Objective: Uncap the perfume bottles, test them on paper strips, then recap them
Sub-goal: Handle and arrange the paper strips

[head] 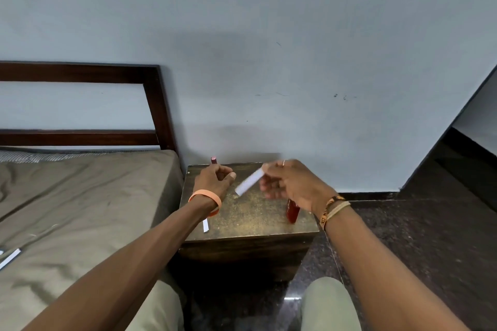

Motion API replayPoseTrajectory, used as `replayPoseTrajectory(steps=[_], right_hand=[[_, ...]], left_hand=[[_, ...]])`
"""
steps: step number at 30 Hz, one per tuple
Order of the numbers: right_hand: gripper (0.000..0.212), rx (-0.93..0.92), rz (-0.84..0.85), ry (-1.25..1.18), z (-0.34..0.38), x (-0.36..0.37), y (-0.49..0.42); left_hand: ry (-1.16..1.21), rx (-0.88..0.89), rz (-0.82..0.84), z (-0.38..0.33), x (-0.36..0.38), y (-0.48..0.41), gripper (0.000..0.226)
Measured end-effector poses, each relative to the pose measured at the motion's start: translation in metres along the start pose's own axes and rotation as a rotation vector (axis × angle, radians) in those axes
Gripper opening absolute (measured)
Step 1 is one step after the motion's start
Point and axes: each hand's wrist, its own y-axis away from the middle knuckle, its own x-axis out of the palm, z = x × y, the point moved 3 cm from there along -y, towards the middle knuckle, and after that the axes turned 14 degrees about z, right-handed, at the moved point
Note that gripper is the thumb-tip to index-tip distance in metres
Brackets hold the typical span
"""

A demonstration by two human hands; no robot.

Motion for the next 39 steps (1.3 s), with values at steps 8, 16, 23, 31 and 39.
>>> replayPoseTrajectory(steps=[8,16,23,31,39], right_hand=[[0.024,0.031,0.064,0.119,-0.007,0.004,-0.005],[0.023,0.006,0.089,0.117,-0.009,0.005,-0.01],[0.028,0.166,-0.052,0.662,-0.021,0.003,-0.016],[0.018,0.123,0.01,0.562,-0.016,0.002,-0.013],[0.016,0.118,0.049,0.394,0.007,-0.006,-0.006]], left_hand=[[-0.016,-0.019,0.004,0.004,0.0,0.0,0.008],[-0.003,-0.032,0.008,0.007,-0.002,-0.001,0.009],[0.004,-0.04,0.019,0.008,0.0,0.001,0.009],[0.022,-0.041,0.016,0.011,0.0,-0.001,0.002],[0.042,-0.052,0.013,0.014,-0.002,-0.002,0.005]])
